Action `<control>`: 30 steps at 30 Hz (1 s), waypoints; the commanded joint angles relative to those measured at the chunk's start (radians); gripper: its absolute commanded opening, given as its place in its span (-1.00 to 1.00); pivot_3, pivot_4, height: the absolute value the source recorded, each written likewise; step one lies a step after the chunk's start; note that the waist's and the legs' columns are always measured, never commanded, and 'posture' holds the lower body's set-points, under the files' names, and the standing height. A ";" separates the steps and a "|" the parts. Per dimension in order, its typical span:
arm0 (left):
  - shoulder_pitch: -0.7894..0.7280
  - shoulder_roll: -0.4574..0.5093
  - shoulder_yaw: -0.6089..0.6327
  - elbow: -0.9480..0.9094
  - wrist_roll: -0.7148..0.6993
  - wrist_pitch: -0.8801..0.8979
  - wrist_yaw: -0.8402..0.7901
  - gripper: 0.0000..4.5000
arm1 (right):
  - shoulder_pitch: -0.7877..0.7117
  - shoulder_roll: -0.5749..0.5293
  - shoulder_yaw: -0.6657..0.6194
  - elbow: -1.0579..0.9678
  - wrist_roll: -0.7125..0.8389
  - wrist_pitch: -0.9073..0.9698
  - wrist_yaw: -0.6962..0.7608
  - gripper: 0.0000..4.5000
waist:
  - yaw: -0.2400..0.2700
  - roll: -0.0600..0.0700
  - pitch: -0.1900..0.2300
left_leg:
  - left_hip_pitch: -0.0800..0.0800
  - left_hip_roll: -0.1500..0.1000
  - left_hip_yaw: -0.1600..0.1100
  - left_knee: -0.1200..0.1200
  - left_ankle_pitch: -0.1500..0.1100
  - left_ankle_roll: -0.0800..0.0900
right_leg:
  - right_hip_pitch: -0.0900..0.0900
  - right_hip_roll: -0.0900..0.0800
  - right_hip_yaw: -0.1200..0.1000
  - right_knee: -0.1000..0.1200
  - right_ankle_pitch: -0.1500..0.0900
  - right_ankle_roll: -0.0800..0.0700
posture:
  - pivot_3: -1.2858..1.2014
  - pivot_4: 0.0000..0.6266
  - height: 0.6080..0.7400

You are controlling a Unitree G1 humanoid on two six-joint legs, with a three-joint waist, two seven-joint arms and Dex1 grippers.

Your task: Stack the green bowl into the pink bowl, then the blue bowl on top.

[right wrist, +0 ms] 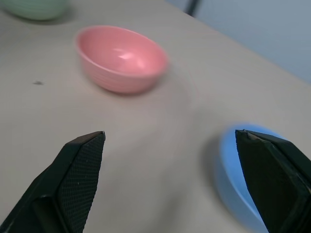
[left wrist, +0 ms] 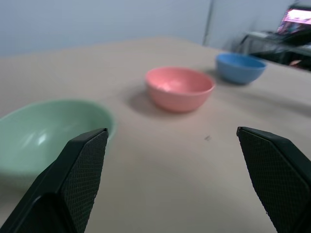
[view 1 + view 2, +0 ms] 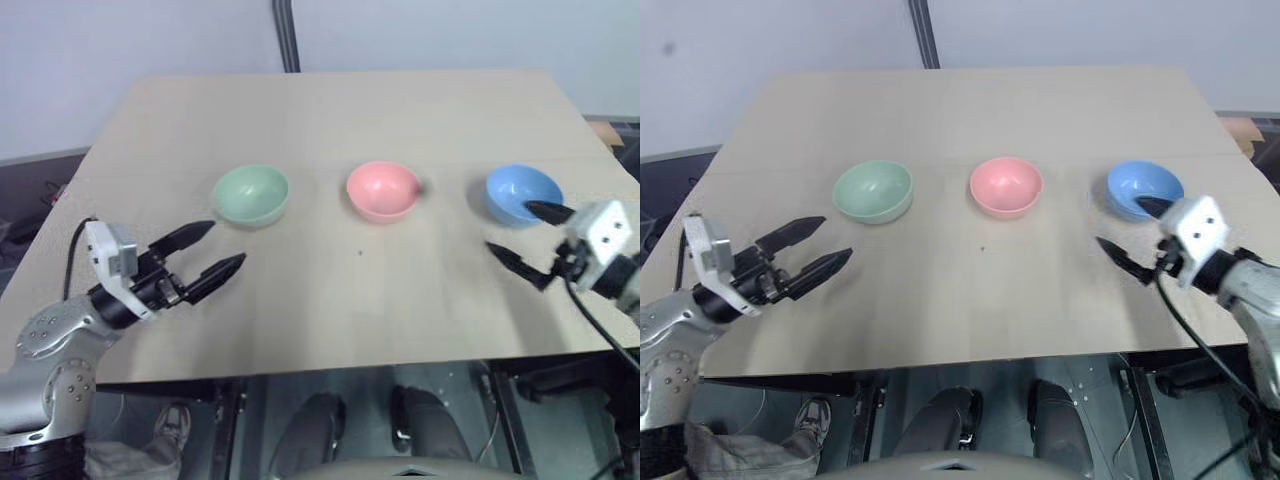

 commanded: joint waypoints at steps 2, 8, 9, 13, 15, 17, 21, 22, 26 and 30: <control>0.002 -0.008 -0.016 -0.054 0.024 -0.014 0.009 0.99 | -0.182 0.025 0.218 0.146 -0.183 -0.137 0.058 1.00 | 0.003 -0.001 0.000 | -0.001 0.001 0.000 0.000 0.000 0.000 | -0.001 0.001 0.000 0.000 0.002 -0.002 | 0.03 -0.52 1.00; 0.042 0.005 -0.002 -0.101 -0.008 -0.041 -0.081 0.99 | -0.456 0.135 0.409 0.501 -0.357 -0.368 0.112 1.00 | 0.005 -0.002 0.001 | -0.001 0.000 0.004 0.000 0.002 -0.004 | -0.002 0.001 0.004 -0.001 0.005 -0.002 | 0.03 -0.52 1.00; 0.051 0.010 0.006 -0.106 -0.023 -0.043 -0.109 0.99 | -0.490 0.150 0.425 0.553 -0.379 -0.402 0.113 1.00 | 0.004 -0.002 0.001 | -0.002 0.000 0.005 0.000 0.002 -0.004 | -0.002 0.001 0.004 -0.001 0.005 -0.002 | 0.03 -0.52 1.00; 0.080 0.023 0.033 -0.109 -0.084 -0.028 -0.190 0.99 | -0.578 0.202 0.454 0.708 -0.416 -0.485 0.119 1.00 | 0.003 -0.002 0.001 | -0.003 0.000 0.007 0.000 0.002 -0.004 | -0.005 0.002 0.006 -0.001 0.006 -0.003 | 0.03 -0.52 1.00; 0.078 0.023 0.041 -0.105 -0.085 -0.031 -0.194 1.00 | -0.601 0.214 0.456 0.758 -0.425 -0.516 0.126 0.76 | 0.004 -0.002 0.001 | -0.003 0.000 0.007 0.000 0.002 -0.004 | -0.006 0.002 0.007 -0.001 0.006 -0.003 | 0.03 -0.52 1.00; 0.074 0.020 0.048 -0.098 -0.083 -0.033 -0.188 1.00 | -0.615 0.220 0.453 0.786 -0.428 -0.535 0.135 0.57 | 0.004 -0.002 0.001 | -0.003 0.000 0.007 -0.001 0.002 -0.004 | -0.006 0.002 0.007 -0.001 0.006 -0.003 | 0.03 -0.52 1.00; 0.076 0.009 0.048 -0.096 -0.084 -0.031 -0.180 1.00 | -0.631 0.222 0.454 0.814 -0.450 -0.577 0.140 -0.35 | 0.001 -0.002 0.001 | -0.003 0.000 0.008 -0.001 0.002 -0.004 | -0.006 0.002 0.008 -0.001 0.006 -0.003 | 0.03 -0.52 1.00; 0.077 0.006 0.045 -0.099 -0.081 -0.033 -0.178 1.00 | -0.635 0.223 0.456 0.816 -0.457 -0.589 0.140 -0.56 | 0.000 -0.002 0.001 | -0.002 0.000 0.008 0.000 0.002 -0.004 | -0.006 0.002 0.008 -0.001 0.006 -0.003 | 0.03 -0.52 1.00; 0.074 -0.007 0.036 -0.104 -0.077 -0.034 -0.162 1.00 | -0.651 0.225 0.464 0.821 -0.496 -0.637 0.127 -0.97 | -0.001 -0.002 0.001 | -0.002 0.001 0.008 -0.001 0.002 -0.004 | -0.006 0.003 0.008 0.000 0.007 -0.004 | 0.03 -0.52 1.00; 0.065 -0.028 0.024 -0.093 -0.049 -0.045 -0.130 1.00 | -0.651 0.217 0.471 0.753 -0.485 -0.645 0.188 -0.97 | -0.004 -0.002 0.001 | -0.002 0.002 0.009 0.000 0.002 -0.004 | -0.006 0.004 0.008 0.000 0.007 -0.004 | 0.03 -0.52 1.00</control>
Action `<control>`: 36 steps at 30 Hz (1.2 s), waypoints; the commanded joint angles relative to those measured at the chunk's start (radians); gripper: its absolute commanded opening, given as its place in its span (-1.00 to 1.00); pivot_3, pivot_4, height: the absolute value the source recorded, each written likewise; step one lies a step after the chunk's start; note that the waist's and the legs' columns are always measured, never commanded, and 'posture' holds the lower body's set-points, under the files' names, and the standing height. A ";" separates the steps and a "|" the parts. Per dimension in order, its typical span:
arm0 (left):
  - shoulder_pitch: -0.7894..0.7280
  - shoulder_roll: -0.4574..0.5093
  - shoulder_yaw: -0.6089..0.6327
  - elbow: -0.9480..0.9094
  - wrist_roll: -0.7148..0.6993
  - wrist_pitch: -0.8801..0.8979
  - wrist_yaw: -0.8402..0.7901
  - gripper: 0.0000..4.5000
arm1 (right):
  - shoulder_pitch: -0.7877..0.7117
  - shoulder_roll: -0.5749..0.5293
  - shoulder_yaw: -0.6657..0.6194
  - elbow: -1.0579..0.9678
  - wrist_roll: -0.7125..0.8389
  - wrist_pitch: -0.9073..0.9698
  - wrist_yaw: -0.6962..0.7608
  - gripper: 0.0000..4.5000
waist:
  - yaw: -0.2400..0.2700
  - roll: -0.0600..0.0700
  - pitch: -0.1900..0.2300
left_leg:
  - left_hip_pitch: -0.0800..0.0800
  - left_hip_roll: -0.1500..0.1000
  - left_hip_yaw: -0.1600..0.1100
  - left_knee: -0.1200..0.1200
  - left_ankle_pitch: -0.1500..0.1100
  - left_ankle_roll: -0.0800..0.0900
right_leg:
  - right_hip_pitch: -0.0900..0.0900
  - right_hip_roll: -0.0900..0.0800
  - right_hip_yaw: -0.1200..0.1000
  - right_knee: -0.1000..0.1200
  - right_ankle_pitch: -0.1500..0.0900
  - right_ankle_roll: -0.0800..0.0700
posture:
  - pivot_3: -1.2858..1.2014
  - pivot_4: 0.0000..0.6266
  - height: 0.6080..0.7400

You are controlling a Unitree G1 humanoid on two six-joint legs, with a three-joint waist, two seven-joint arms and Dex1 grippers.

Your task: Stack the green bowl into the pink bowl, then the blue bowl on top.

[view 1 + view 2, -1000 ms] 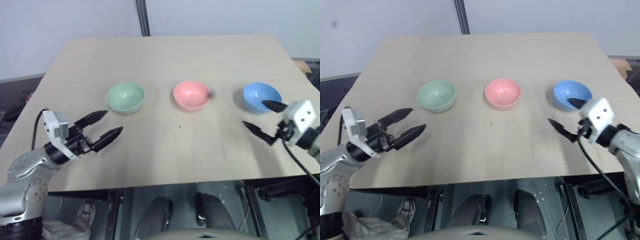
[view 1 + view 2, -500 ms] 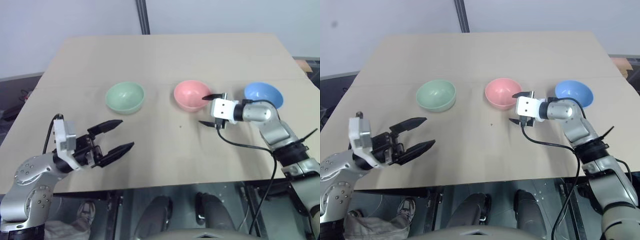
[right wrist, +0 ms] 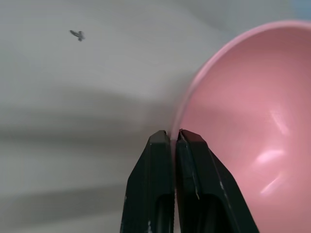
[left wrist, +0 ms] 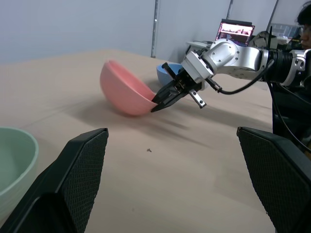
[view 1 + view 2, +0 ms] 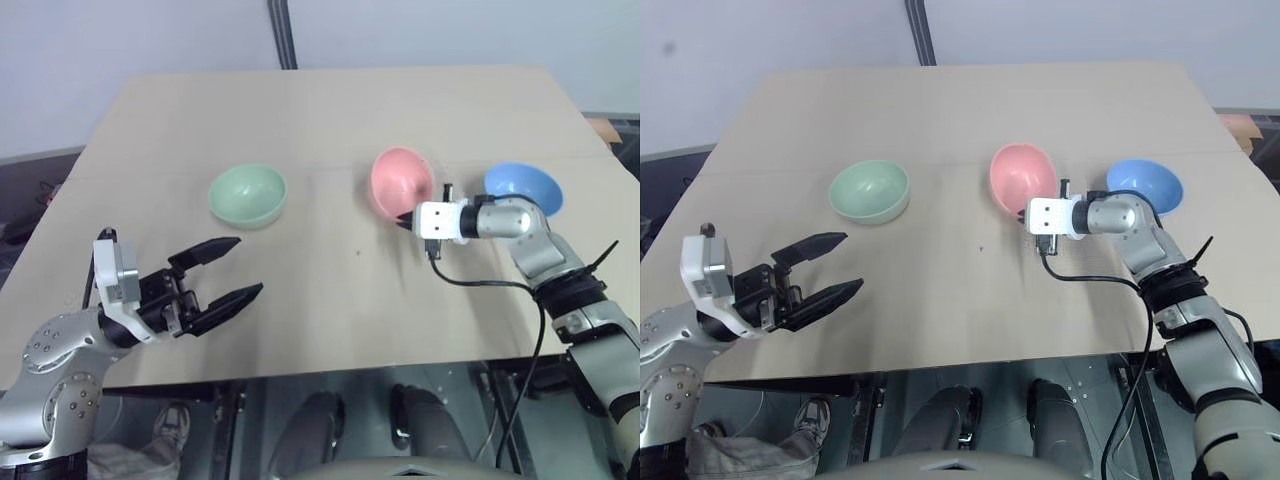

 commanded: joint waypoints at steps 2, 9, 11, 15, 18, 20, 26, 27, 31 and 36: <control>-0.019 -0.017 -0.003 -0.011 0.049 -0.019 0.077 1.00 | 0.012 -0.034 0.000 -0.195 0.083 0.061 0.156 -0.97 | 0.001 0.000 0.000 | 0.000 0.000 0.000 0.000 0.000 0.000 | 0.000 0.000 0.000 0.000 0.000 0.000 | 0.03 -0.52 1.00; -0.061 -0.016 -0.035 0.013 0.134 -0.012 0.169 1.00 | 0.121 -0.117 0.025 -0.512 0.117 0.331 0.322 -0.97 | 0.008 0.000 0.000 | 0.000 0.003 0.000 0.000 -0.001 -0.001 | 0.000 0.002 0.000 0.000 0.000 0.000 | 0.03 -0.52 1.00; -0.072 -0.013 -0.043 0.015 0.142 -0.006 0.181 1.00 | 0.128 -0.122 0.032 -0.530 0.105 0.372 0.333 -0.97 | 0.006 0.000 0.000 | 0.000 0.003 0.000 0.000 -0.001 -0.001 | 0.000 0.002 0.000 0.000 0.000 0.000 | 0.03 -0.52 1.00; -0.087 -0.006 -0.067 0.013 0.186 -0.008 0.210 1.00 | 0.127 -0.132 0.033 -0.507 0.070 0.370 0.318 -0.51 | 0.007 0.000 0.000 | 0.001 0.005 0.001 0.000 -0.002 -0.001 | 0.000 0.004 0.000 0.000 0.001 -0.002 | 0.03 -0.52 1.00; -0.111 -0.004 -0.079 0.014 0.202 0.004 0.232 1.00 | 0.132 -0.137 0.016 -0.516 0.068 0.383 0.306 0.08 | 0.008 0.000 0.000 | 0.001 0.006 0.001 0.000 -0.001 -0.002 | 0.000 0.005 -0.001 0.000 0.002 -0.002 | 0.03 -0.52 1.00; -0.132 0.005 -0.094 0.019 0.241 0.006 0.260 1.00 | 0.141 -0.134 -0.009 -0.542 0.075 0.398 0.275 0.43 | 0.008 0.000 0.000 | 0.000 0.006 0.001 0.001 -0.001 -0.002 | 0.000 0.005 0.000 0.000 0.002 -0.002 | 0.03 -0.52 1.00; -0.239 0.077 -0.177 0.017 0.471 0.091 0.441 1.00 | 0.194 -0.114 -0.146 -0.759 0.231 0.644 0.222 0.75 | 0.009 0.000 0.000 | 0.000 0.006 0.001 0.001 -0.002 -0.003 | -0.001 0.005 0.000 0.000 0.002 -0.002 | 0.03 -0.52 1.00; -0.274 0.104 -0.207 0.018 0.516 0.120 0.461 1.00 | 0.215 -0.114 -0.184 -0.816 0.276 0.701 0.212 0.75 | 0.010 0.000 0.000 | 0.000 0.006 0.001 0.001 -0.002 -0.003 | -0.001 0.005 0.000 0.000 0.002 -0.002 | 0.03 -0.52 1.00; -0.446 0.234 -0.439 0.109 0.769 0.143 0.444 1.00 | 0.317 -0.088 -0.331 -0.999 0.401 0.895 0.111 0.75 | 0.016 -0.001 0.000 | -0.002 0.006 -0.002 0.001 -0.002 -0.003 | 0.000 0.005 -0.003 0.000 0.002 -0.002 | 0.03 -0.52 1.00; -0.637 0.209 -0.635 0.311 0.953 0.088 0.427 1.00 | 0.387 -0.038 -0.392 -1.111 0.437 1.005 -0.045 0.75 | 0.008 -0.001 0.000 | 0.000 0.005 0.002 0.001 -0.002 -0.003 | -0.002 0.005 -0.001 0.000 0.003 -0.001 | 0.03 -0.52 1.00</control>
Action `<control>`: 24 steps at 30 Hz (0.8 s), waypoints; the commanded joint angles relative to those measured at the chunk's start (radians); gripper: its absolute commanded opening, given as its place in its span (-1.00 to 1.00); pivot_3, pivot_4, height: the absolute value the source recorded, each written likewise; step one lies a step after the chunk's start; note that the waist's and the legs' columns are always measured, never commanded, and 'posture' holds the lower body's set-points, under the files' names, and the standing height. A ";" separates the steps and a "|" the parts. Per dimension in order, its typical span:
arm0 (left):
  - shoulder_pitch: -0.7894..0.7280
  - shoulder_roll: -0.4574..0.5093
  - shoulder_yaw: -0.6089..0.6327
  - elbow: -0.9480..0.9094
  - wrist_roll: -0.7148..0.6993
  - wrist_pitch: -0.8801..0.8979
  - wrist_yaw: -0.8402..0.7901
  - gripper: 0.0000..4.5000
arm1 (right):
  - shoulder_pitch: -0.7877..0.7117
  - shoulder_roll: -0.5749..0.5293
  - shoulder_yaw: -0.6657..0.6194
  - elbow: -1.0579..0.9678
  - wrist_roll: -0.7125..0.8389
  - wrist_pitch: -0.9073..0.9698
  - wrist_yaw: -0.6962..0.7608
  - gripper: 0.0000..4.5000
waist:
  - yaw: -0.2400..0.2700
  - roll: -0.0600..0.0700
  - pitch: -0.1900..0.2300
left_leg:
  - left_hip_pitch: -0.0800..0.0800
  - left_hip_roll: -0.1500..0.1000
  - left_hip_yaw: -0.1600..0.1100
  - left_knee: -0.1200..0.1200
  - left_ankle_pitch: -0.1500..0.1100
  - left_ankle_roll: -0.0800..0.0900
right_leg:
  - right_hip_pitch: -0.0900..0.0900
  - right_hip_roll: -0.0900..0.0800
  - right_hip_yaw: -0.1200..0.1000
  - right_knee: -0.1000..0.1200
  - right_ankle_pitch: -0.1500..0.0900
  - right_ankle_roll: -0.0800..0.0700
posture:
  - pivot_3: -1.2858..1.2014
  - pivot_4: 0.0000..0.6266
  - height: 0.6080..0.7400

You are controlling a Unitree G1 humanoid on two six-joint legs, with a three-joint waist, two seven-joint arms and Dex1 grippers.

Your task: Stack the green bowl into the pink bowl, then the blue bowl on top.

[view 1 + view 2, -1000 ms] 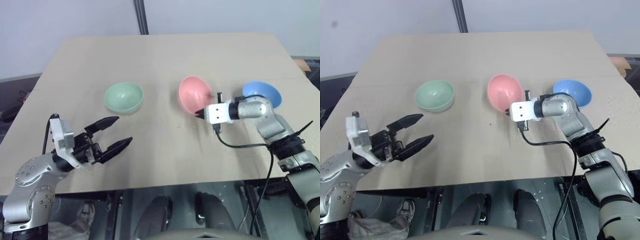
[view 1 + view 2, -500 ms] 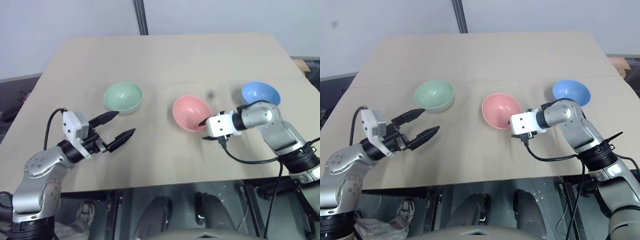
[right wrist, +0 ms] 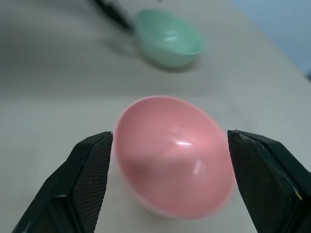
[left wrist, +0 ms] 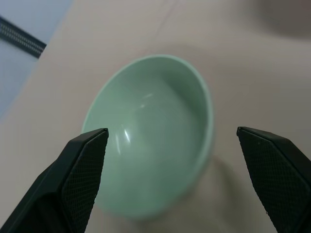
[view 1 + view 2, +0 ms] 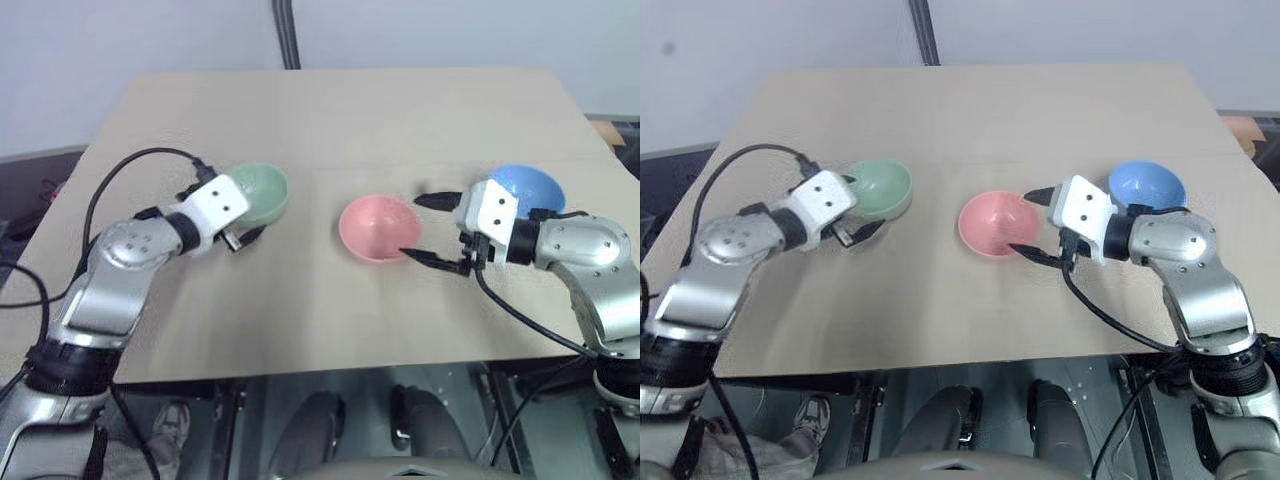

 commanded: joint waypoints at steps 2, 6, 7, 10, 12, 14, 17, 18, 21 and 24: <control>-0.123 -0.029 -0.133 0.153 0.138 -0.061 -0.033 0.82 | 0.041 0.016 -0.055 -0.111 0.028 0.063 -0.116 0.77 | -0.006 -0.001 0.000 | -0.001 0.001 0.001 0.000 0.000 0.000 | -0.001 0.001 0.000 0.000 0.000 0.000 | 0.03 -0.52 1.00; -0.200 -0.070 -0.181 0.256 0.168 -0.121 -0.071 0.09 | 0.100 0.005 -0.085 -0.160 0.042 0.078 -0.166 0.77 | -0.001 -0.001 0.000 | -0.005 0.002 0.002 0.001 0.000 0.000 | -0.006 0.003 0.002 0.001 0.000 0.000 | 0.03 -0.52 1.00; -0.211 -0.081 -0.183 0.269 0.169 -0.130 -0.081 -0.14 | 0.111 0.000 -0.091 -0.166 0.046 0.079 -0.175 0.77 | -0.001 -0.001 0.000 | -0.006 0.002 0.002 0.001 0.000 0.000 | -0.007 0.003 0.002 0.001 0.001 0.000 | 0.03 -0.52 1.00; -0.232 -0.105 -0.179 0.291 0.165 -0.144 -0.111 -0.77 | 0.136 -0.013 -0.100 -0.179 0.053 0.078 -0.199 0.77 | -0.002 -0.001 0.000 | -0.009 0.001 0.003 0.003 0.000 0.000 | -0.009 0.002 0.003 0.001 0.002 0.002 | 0.03 -0.52 1.00; -0.245 -0.124 -0.165 0.294 0.152 -0.136 -0.123 -0.95 | 0.149 -0.020 -0.104 -0.186 0.056 0.080 -0.214 0.77 | -0.001 -0.001 0.000 | -0.009 0.001 0.003 0.004 0.000 0.000 | -0.009 0.002 0.003 0.001 0.002 0.002 | 0.03 -0.52 1.00; -0.253 -0.137 -0.149 0.267 0.119 -0.116 -0.159 -0.95 | 0.160 -0.027 -0.108 -0.193 0.058 0.084 -0.230 0.77 | -0.001 -0.001 0.000 | -0.009 0.001 0.003 0.004 0.000 0.000 | -0.009 0.002 0.002 0.001 0.002 0.002 | 0.03 -0.52 1.00; -0.282 -0.164 -0.125 0.203 0.046 -0.132 -0.227 -0.95 | 0.195 -0.037 -0.141 -0.208 0.066 0.089 -0.254 0.77 | -0.001 -0.001 0.000 | -0.010 0.002 0.002 0.004 0.000 0.000 | -0.009 0.002 0.002 0.001 0.002 0.002 | 0.03 -0.52 1.00; -0.300 -0.179 -0.117 0.166 0.001 -0.149 -0.267 -0.95 | 0.217 -0.041 -0.162 -0.216 0.069 0.090 -0.263 0.77 | 0.000 -0.001 0.000 | -0.010 0.002 0.002 0.004 0.000 0.000 | -0.009 0.002 0.002 0.001 0.002 0.002 | 0.03 -0.52 1.00; -0.364 -0.220 -0.116 0.098 -0.100 -0.162 -0.368 -0.95 | 0.280 -0.051 -0.210 -0.238 0.066 0.094 -0.289 0.77 | 0.008 -0.002 0.000 | -0.013 0.001 0.000 0.007 0.000 0.000 | -0.009 0.001 0.002 0.001 0.002 0.002 | 0.03 -0.52 1.00; -0.399 -0.235 -0.136 0.084 -0.151 -0.229 -0.472 -0.95 | 0.321 -0.056 -0.232 -0.258 0.062 0.100 -0.316 0.77 | -0.002 -0.002 0.000 | -0.013 0.001 0.001 0.009 0.000 0.000 | -0.008 0.001 0.002 0.001 0.002 0.003 | 0.03 -0.52 1.00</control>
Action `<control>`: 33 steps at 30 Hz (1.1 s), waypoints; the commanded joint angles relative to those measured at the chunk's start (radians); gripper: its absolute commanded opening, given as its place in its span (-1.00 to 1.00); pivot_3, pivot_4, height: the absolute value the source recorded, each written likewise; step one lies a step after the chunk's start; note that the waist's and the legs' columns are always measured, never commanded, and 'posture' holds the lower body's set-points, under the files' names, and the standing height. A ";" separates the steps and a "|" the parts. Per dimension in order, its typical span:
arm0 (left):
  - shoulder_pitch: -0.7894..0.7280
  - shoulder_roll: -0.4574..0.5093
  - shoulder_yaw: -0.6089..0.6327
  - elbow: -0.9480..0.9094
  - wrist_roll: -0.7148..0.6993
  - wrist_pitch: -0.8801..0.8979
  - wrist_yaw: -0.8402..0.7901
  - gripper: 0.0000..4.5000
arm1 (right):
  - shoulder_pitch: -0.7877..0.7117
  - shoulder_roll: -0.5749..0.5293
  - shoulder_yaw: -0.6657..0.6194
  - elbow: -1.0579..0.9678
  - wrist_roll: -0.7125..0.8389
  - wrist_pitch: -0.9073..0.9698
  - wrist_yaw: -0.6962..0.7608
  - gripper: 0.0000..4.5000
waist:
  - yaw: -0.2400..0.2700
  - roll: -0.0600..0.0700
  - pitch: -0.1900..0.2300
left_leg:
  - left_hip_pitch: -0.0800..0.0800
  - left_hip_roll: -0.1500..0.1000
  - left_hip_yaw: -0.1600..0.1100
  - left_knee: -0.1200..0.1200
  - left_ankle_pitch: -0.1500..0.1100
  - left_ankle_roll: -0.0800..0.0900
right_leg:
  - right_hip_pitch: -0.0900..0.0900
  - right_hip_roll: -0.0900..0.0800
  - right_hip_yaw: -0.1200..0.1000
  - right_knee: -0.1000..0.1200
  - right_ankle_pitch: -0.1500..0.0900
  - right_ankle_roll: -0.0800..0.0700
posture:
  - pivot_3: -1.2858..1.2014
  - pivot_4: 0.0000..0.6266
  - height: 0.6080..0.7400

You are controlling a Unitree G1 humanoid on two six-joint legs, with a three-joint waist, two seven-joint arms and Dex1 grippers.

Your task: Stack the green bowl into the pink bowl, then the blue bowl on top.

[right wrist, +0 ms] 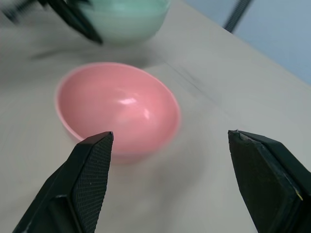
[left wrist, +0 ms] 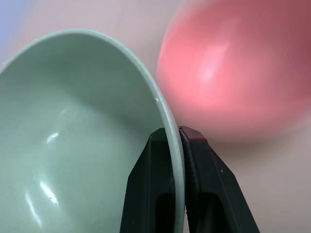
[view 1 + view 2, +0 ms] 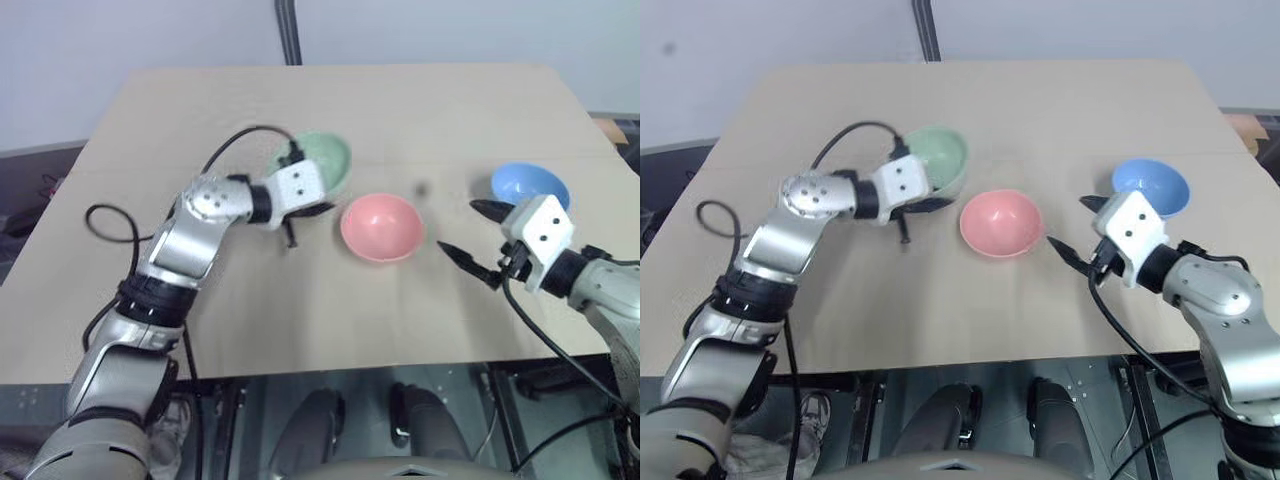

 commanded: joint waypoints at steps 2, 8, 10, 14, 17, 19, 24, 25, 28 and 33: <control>-0.044 -0.009 -0.008 -0.029 -0.066 -0.111 -0.133 -0.95 | 0.028 -0.014 -0.051 -0.064 -0.003 0.010 -0.046 0.77 | -0.010 0.000 0.000 | 0.002 0.001 0.002 0.000 0.000 0.000 | 0.000 0.001 0.001 0.001 0.000 0.000 | 0.03 -0.52 1.00; -0.083 -0.052 -0.069 0.095 -0.046 -0.259 -0.248 -0.62 | 0.069 -0.016 -0.072 -0.098 -0.011 0.030 -0.102 0.77 | -0.006 0.000 0.000 | 0.005 0.002 0.004 0.000 0.000 0.001 | 0.001 0.006 0.002 0.006 0.000 0.000 | 0.03 -0.52 1.00; -0.092 -0.070 -0.073 0.139 -0.037 -0.301 -0.255 -0.29 | 0.085 -0.014 -0.082 -0.107 -0.010 0.036 -0.116 0.77 | -0.006 0.000 0.000 | 0.006 0.002 0.004 0.002 -0.001 0.002 | 0.001 0.006 0.002 0.008 0.000 0.000 | 0.03 -0.52 1.00; -0.112 -0.084 -0.036 0.170 -0.036 -0.288 -0.223 0.56 | 0.124 -0.025 -0.107 -0.091 -0.019 0.016 -0.121 0.77 | -0.004 0.000 0.000 | 0.004 0.001 0.004 0.007 -0.001 0.002 | 0.001 0.006 0.001 0.009 0.000 0.000 | 0.03 -0.52 1.00; -0.090 -0.046 0.027 0.150 -0.102 -0.169 -0.223 0.56 | 0.104 -0.058 -0.096 0.015 -0.067 -0.044 -0.123 0.77 | -0.008 0.000 0.000 | 0.004 0.001 0.004 0.008 -0.001 0.002 | 0.001 0.007 0.002 0.010 0.000 0.000 | 0.03 -0.52 1.00; -0.055 -0.030 0.084 0.125 -0.178 -0.091 -0.227 0.56 | 0.068 -0.086 -0.074 0.102 -0.100 -0.080 -0.124 0.77 | -0.016 0.000 0.000 | 0.005 0.001 0.007 0.008 -0.002 0.004 | 0.001 0.007 0.004 0.011 0.000 0.001 | 0.03 -0.52 1.00; 0.091 -0.057 0.260 0.090 -0.386 0.040 -0.197 0.56 | -0.090 -0.147 0.022 0.390 -0.160 -0.191 -0.076 0.77 | -0.028 0.000 0.000 | 0.011 0.002 0.009 0.008 -0.003 0.005 | 0.004 0.006 0.006 0.013 0.000 0.001 | 0.03 -0.52 1.00; 0.118 -0.031 0.275 0.073 -0.424 0.093 -0.225 0.56 | -0.134 -0.151 0.051 0.459 -0.175 -0.215 -0.066 0.77 | -0.032 0.000 0.000 | 0.011 0.002 0.009 0.008 -0.003 0.005 | 0.004 0.006 0.006 0.013 0.000 0.001 | 0.03 -0.52 1.00; 0.185 0.000 0.323 0.028 -0.486 0.139 -0.232 0.99 | -0.235 -0.163 0.131 0.625 -0.224 -0.293 -0.029 0.77 | -0.033 0.000 0.000 | 0.013 0.003 0.010 0.007 -0.003 0.006 | 0.005 0.007 0.007 0.014 0.000 0.000 | 0.03 -0.52 1.00; 0.282 0.025 0.360 -0.062 -0.486 0.137 -0.178 0.99 | -0.367 -0.144 0.222 0.851 -0.267 -0.382 0.027 0.77 | -0.027 -0.001 0.001 | 0.013 0.002 0.011 0.007 -0.003 0.006 | 0.005 0.006 0.009 0.013 0.000 0.000 | 0.03 -0.52 1.00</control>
